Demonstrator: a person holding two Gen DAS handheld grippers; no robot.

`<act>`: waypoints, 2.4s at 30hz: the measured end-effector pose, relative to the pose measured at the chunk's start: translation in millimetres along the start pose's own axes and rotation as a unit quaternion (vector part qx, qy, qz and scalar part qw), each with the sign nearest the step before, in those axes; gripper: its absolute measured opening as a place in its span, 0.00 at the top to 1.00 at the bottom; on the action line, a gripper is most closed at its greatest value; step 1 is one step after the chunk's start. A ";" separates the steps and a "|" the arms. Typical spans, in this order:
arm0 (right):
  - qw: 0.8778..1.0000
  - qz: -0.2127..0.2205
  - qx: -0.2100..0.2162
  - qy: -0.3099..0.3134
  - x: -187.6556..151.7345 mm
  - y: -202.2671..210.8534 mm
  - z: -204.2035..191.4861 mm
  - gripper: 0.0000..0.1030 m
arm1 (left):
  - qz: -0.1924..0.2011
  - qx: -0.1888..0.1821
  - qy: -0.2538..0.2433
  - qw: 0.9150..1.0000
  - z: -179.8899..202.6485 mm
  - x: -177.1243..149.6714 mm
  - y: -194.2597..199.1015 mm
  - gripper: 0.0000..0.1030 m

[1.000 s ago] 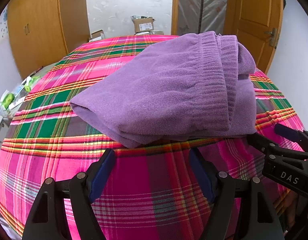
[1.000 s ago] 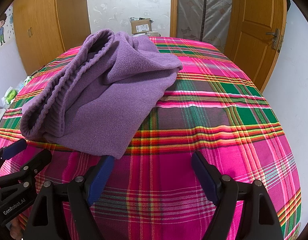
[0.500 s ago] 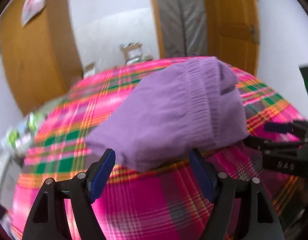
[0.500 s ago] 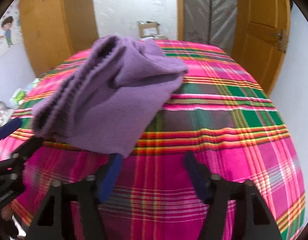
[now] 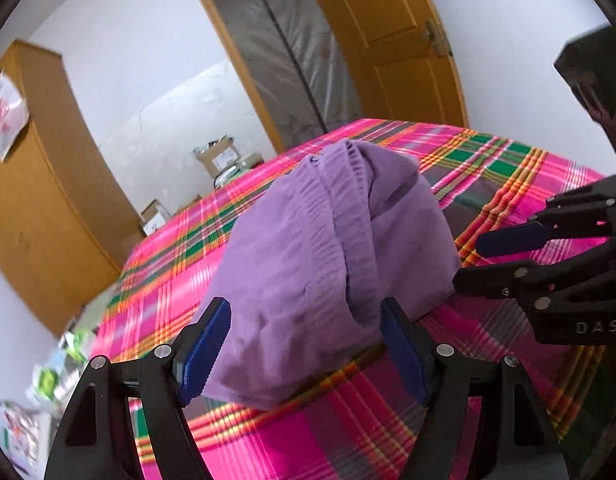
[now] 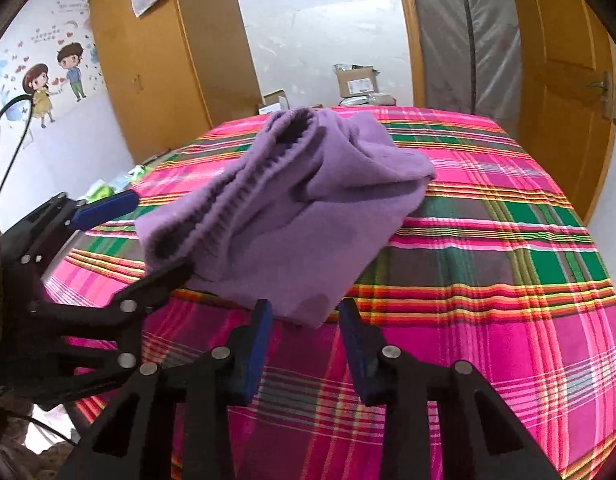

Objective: Fold clothes
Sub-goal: 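Grasp the purple garment's waistband with the left tool while the right tool grasps another edge, then lift the purple garment with both tools and shake it open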

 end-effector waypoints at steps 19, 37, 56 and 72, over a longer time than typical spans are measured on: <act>0.999 -0.003 0.053 0.004 22.5 -1.4 -3.1 0.65 | -0.026 -0.057 0.076 0.995 -43.6 7.5 -19.4 0.70; 0.989 -0.053 0.120 0.071 39.8 -27.4 -45.1 0.65 | -0.027 -0.056 0.143 0.988 -85.3 8.5 -30.8 0.72; 0.982 -0.011 0.027 0.189 74.3 -10.3 -79.1 0.91 | -0.020 -0.036 0.210 0.977 -148.0 -1.3 -34.3 0.79; 0.982 0.107 0.006 0.156 180.1 8.1 -88.5 0.93 | -0.008 0.019 0.284 0.959 -221.5 -27.0 -23.4 0.80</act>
Point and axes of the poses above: each gripper's, at about its wrist camera, not at the fingertips, and y roughly against the way its jaws point, z to its right, x to its top, the point moved 7 cm from there along -y, roughly the way its jaws point, and after that the axes turned 8 degrees about -z, right-handed, at the moved point
